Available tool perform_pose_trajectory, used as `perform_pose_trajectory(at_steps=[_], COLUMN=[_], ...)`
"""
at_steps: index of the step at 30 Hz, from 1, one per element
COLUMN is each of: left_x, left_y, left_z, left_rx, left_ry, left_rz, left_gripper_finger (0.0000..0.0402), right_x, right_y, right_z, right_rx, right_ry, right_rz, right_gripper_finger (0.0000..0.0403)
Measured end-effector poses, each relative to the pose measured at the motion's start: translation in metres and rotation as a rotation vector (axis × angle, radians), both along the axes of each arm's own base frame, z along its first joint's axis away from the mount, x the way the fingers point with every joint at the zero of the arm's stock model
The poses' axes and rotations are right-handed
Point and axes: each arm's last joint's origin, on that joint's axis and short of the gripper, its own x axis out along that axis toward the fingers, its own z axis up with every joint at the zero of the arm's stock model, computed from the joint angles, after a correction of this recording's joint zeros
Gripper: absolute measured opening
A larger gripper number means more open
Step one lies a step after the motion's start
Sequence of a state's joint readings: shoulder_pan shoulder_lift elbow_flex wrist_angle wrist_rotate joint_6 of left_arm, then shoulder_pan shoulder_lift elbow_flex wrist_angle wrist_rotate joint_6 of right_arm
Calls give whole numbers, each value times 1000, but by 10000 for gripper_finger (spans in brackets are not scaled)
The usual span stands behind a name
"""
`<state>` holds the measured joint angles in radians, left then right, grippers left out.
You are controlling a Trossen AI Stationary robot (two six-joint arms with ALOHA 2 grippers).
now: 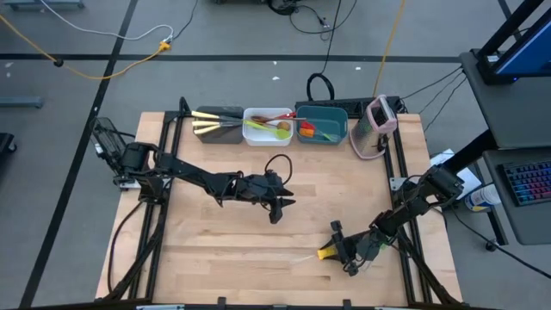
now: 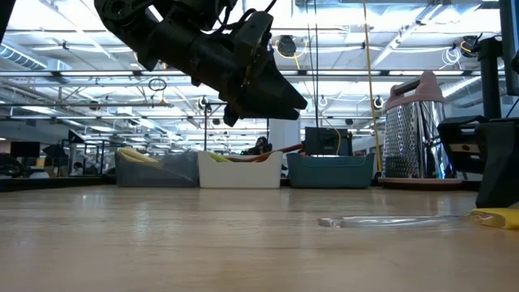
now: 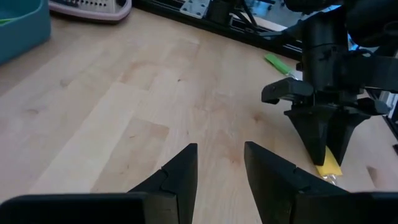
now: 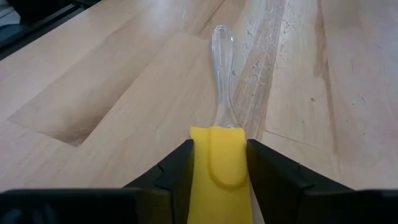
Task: Pick & Place Kitchen Items
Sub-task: Put the yellow spatula into the blue bin
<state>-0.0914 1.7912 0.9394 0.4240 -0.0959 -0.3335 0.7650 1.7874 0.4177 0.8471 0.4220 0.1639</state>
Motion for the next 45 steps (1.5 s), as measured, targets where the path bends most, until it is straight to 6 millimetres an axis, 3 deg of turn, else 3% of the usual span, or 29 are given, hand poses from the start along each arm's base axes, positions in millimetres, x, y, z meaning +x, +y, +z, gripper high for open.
perform_pose_trajectory(at_steps=[21,45], left_x=[1,-4], left_y=[9,-29], left_z=[0,0], left_rx=[-14,-17], left_ry=[-1,2], left_rz=[32,-63], left_gripper_finger=[136,136], right_x=[15,42], right_y=[-19,-58], right_z=[1,8], right_rx=[-36,-328], right_ry=[-22,-121], right_rz=[-121,-128], right_gripper_finger=[134,134])
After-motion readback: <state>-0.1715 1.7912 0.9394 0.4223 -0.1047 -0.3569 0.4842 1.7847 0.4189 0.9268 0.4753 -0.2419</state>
